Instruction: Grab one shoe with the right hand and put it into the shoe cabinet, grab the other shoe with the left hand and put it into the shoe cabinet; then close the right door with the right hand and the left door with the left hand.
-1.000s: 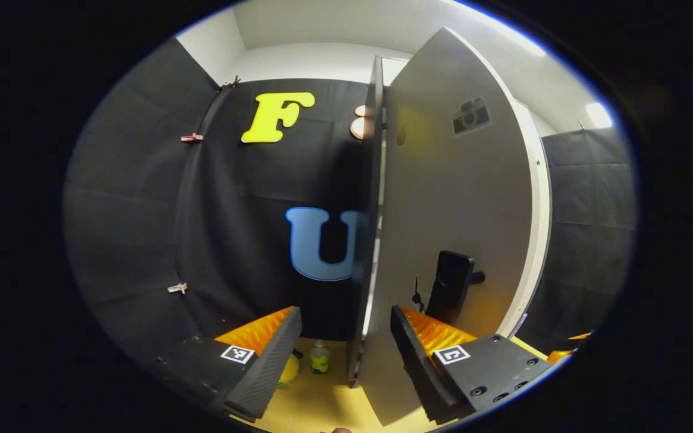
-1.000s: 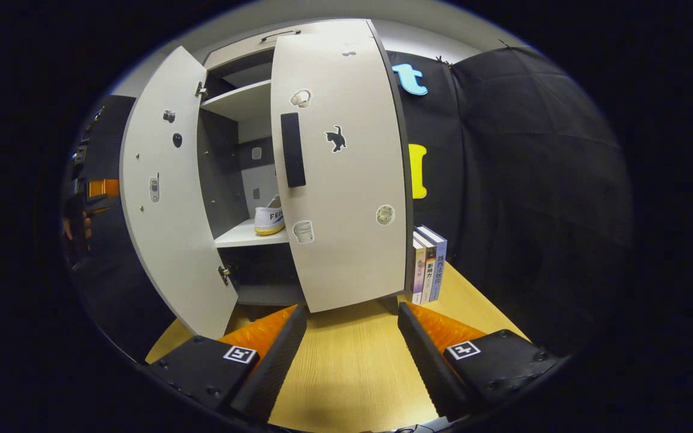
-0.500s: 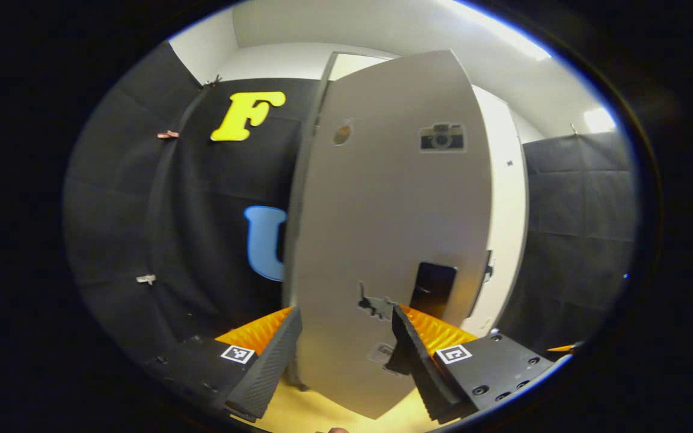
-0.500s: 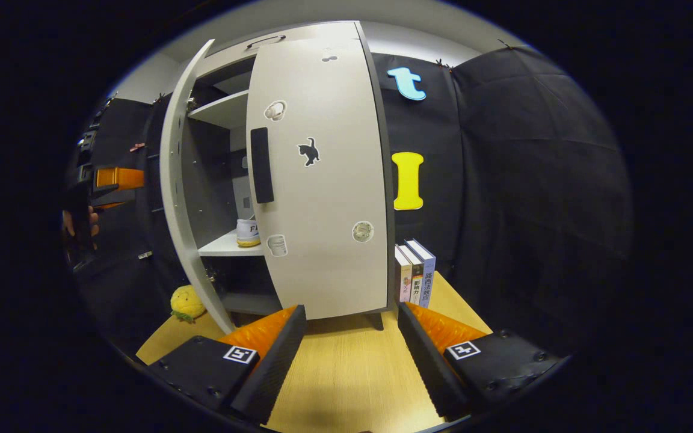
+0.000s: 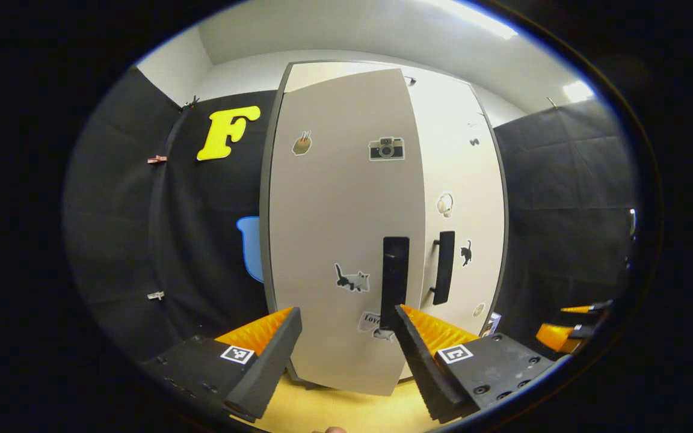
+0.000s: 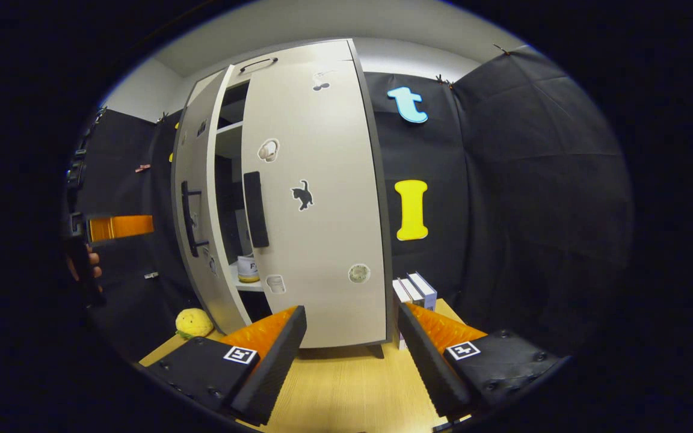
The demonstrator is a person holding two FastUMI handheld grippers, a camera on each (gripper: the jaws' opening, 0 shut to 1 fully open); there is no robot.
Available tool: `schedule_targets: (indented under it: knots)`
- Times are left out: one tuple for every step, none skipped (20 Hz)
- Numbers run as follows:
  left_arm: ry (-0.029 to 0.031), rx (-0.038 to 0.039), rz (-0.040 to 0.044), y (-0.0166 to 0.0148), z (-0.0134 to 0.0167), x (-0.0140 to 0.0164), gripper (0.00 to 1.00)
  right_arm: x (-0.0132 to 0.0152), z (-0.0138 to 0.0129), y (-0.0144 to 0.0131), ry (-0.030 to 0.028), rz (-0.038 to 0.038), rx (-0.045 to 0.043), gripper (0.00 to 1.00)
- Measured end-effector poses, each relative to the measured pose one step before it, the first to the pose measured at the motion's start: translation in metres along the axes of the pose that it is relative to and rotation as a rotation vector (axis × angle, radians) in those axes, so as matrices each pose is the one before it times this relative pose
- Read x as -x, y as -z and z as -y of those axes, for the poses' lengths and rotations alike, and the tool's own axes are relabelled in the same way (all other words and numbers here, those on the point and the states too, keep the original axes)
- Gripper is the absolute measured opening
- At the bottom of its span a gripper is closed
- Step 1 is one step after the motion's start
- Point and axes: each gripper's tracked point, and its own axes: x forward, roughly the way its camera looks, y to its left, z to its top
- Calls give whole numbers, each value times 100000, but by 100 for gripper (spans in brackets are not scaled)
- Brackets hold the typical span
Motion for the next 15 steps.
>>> schedule_targets:
  knots:
    - [-960,562,-87,266,-281,556,94,-381,-421,-1145,-736,2036,697,98]
    - [-764,1398,-183,292,-260,633,95,-180,-344,-989,-259,2122,722,98]
    - [-741,1831,-384,562,-283,677,95,-4,-378,-966,-15,2258,640,98]
    - [-393,1530,-610,565,-318,636,95,182,-324,-727,291,1997,497,98]
    - [-878,740,-754,550,-526,568,94,249,-410,-530,376,1624,267,98]
    - [-1164,-231,-396,526,-699,563,94,394,-366,-270,472,1339,223,98]
    - [-1157,-556,-138,607,-590,567,95,656,-372,91,630,544,91,98]
    - [-907,-532,-22,639,-602,584,95,524,-360,439,333,-129,248,98]
    - [-714,-239,329,686,-398,481,95,623,-387,1091,619,-1314,433,98]
    - [-584,54,769,531,-341,497,95,638,-241,1447,850,-2388,420,98]
    - [-390,139,625,460,-339,493,95,635,-152,1474,1275,-2905,-335,98]
    - [75,-98,75,405,-125,605,95,665,-268,1091,386,-2058,-1153,98]
    - [346,-647,383,284,-41,490,95,568,-401,687,69,-1066,-1098,98]
    - [509,-596,264,260,-59,464,95,543,-138,440,593,-474,-299,98]
    - [1086,-581,131,495,225,432,95,412,14,358,754,-464,331,98]
